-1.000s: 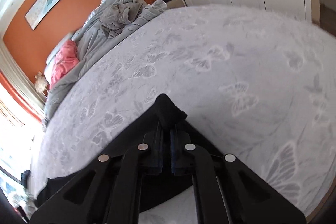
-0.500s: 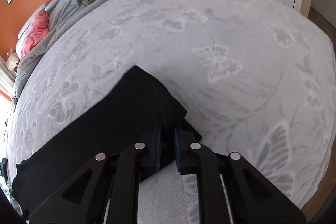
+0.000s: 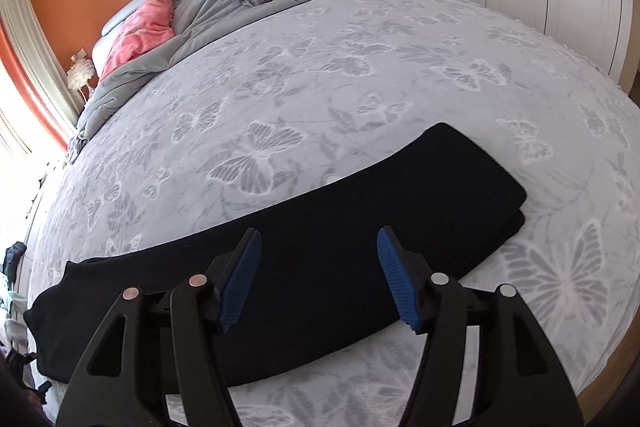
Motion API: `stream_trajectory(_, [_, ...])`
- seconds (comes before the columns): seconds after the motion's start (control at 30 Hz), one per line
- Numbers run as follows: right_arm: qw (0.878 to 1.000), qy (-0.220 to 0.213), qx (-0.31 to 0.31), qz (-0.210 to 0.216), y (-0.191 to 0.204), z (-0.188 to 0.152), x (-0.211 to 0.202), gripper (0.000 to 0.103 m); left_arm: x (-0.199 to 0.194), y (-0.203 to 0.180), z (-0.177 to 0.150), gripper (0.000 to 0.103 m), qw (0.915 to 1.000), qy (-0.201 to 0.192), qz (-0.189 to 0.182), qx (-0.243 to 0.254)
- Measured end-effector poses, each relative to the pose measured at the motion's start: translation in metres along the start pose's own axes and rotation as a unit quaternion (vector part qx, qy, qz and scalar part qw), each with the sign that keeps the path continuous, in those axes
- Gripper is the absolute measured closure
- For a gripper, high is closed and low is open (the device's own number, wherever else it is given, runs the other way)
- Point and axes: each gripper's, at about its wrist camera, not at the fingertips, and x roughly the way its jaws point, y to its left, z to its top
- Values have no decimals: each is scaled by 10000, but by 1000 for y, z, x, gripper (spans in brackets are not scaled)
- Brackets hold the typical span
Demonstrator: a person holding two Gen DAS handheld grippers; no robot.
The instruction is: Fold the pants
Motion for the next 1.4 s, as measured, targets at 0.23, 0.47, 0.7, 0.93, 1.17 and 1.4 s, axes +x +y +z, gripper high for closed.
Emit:
stream_trajectory(0.23, [9992,77,-137,377,49,-9,10,44,-25,-3,36,94,9946,-645,-806,80])
stream_trajectory(0.47, [9991,242,-284,177,50,-8,22,34,6,-8,46,92,9964,-544,109,639])
stream_trajectory(0.7, [9984,144,358,-413,-40,11,16,26,-12,-1,22,38,9864,-813,1106,905])
stream_trajectory(0.93, [9842,522,1501,-778,-155,0,31,26,-38,-30,-13,29,9835,-1029,796,1254])
stream_trajectory(1.17, [9819,461,1767,-496,-176,-1,43,24,-23,-102,-50,22,9718,-915,466,2123])
stream_trajectory(1.4, [9875,693,1397,-221,-149,3,54,39,3,-137,-74,22,9581,-845,646,2659])
